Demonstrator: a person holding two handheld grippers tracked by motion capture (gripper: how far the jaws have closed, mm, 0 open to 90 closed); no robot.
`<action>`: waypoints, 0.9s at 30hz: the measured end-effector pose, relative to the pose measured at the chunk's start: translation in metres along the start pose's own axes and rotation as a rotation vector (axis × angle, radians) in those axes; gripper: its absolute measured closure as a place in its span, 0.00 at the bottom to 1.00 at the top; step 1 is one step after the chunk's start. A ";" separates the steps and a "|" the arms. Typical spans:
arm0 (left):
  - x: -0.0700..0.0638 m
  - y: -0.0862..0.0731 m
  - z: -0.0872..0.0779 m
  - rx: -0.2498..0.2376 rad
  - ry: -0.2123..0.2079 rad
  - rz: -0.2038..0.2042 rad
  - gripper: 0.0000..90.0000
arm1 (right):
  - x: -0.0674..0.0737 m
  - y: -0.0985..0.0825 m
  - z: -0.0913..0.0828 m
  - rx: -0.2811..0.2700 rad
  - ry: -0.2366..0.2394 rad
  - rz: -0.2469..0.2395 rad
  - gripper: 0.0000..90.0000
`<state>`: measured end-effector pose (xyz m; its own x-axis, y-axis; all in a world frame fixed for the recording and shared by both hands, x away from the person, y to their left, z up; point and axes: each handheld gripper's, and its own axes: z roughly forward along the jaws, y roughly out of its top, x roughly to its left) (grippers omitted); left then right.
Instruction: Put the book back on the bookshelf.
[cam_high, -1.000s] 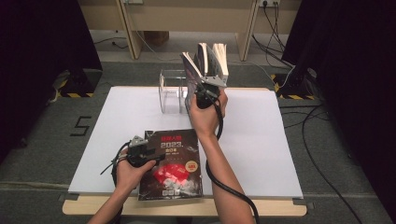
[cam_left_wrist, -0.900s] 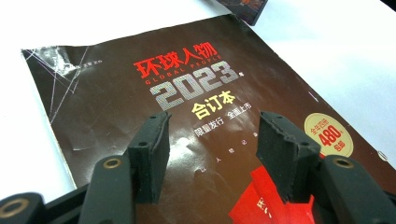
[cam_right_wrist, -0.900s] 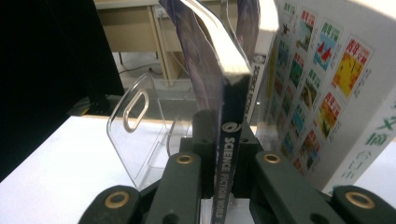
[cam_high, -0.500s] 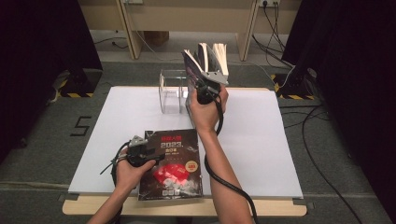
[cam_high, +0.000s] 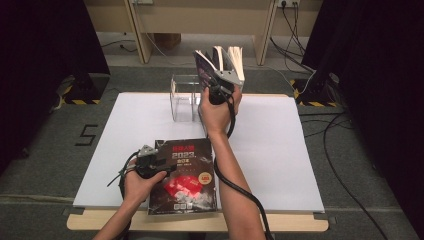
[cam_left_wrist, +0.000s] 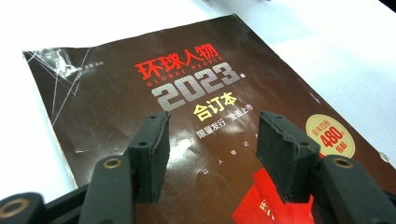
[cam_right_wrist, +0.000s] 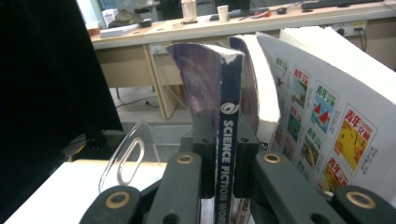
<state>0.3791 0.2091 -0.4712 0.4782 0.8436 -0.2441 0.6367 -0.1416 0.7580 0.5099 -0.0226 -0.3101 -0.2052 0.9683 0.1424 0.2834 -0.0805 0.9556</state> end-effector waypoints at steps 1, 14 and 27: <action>0.000 0.000 0.000 -0.001 0.000 -0.001 0.49 | 0.000 0.000 0.002 -0.007 -0.005 0.004 0.94; 0.001 -0.001 0.002 0.000 0.000 -0.004 0.49 | 0.007 -0.013 0.005 -0.026 -0.045 -0.022 0.93; -0.001 -0.001 0.003 0.005 -0.004 -0.001 0.49 | 0.001 -0.007 -0.010 0.056 0.011 -0.004 0.82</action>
<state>0.3799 0.2072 -0.4731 0.4800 0.8418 -0.2469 0.6399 -0.1434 0.7550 0.4985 -0.0233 -0.3138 -0.2165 0.9660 0.1412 0.3348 -0.0624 0.9402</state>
